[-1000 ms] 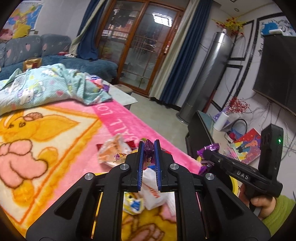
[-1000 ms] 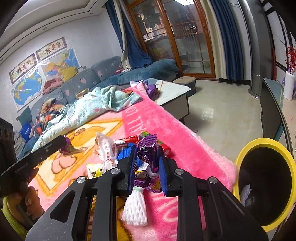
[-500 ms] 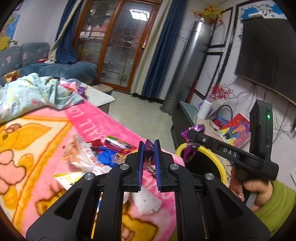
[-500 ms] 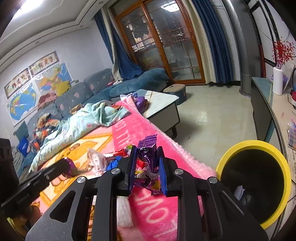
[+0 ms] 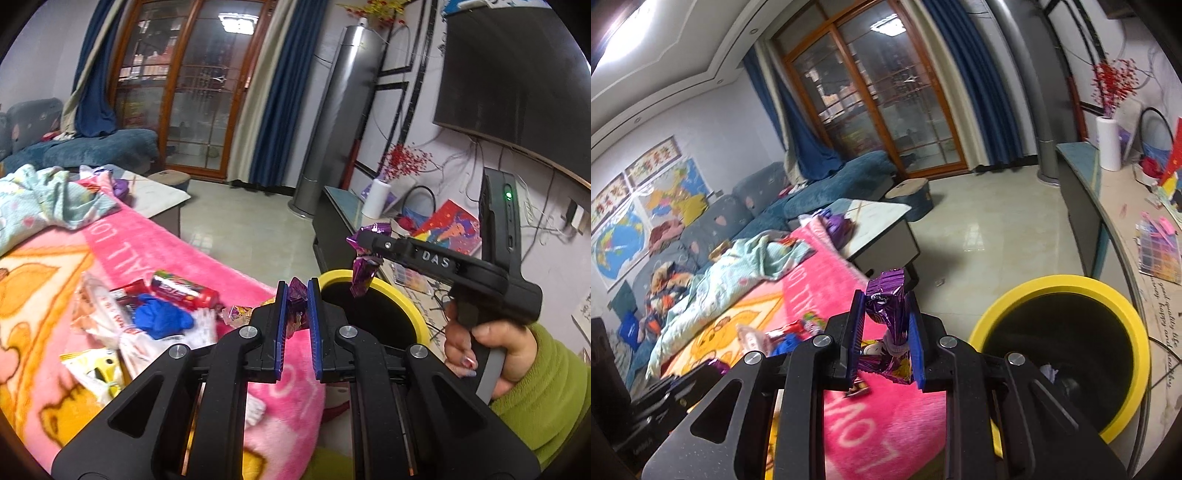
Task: Collect trash
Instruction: 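Carry both purple wrappers in the left and right grippers over the yellow bin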
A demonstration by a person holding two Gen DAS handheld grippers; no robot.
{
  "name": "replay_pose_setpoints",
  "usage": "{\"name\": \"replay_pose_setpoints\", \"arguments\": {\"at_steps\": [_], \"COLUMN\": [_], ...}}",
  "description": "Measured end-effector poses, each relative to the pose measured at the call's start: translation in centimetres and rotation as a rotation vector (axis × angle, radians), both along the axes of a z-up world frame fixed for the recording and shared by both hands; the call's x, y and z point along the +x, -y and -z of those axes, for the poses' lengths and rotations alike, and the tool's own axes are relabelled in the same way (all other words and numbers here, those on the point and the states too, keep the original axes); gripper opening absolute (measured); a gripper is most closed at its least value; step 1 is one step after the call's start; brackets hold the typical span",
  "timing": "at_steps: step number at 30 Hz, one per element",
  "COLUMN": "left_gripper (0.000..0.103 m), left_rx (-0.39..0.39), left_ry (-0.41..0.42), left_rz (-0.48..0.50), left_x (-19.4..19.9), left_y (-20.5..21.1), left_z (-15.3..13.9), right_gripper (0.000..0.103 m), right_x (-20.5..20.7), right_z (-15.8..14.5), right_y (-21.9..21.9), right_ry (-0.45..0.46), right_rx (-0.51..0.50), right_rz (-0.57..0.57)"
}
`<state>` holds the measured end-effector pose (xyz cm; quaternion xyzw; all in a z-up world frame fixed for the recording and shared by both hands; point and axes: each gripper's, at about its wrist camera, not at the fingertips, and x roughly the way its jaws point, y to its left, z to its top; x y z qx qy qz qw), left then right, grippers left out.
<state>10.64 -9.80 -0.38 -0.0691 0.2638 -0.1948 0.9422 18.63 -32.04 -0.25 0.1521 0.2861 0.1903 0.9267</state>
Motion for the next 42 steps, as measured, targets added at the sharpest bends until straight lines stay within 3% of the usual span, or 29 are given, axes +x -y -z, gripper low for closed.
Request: {"name": "replay_pose_setpoints", "arguments": {"at_steps": [16, 42], "left_gripper": [0.006, 0.006], "left_rx": [0.007, 0.001], "left_ry": [-0.018, -0.081], "left_rz": [0.147, 0.322], "left_x": [1.5, 5.6], "left_y": [5.3, 12.8], "left_z": [1.0, 4.5], "right_gripper": [0.021, 0.021], "right_x": [0.4, 1.0], "right_z": [1.9, 5.5], "right_y": [7.5, 14.7], "right_ry": [-0.064, -0.148], "right_rx": [0.049, 0.110], "right_rz": [0.187, 0.338]}}
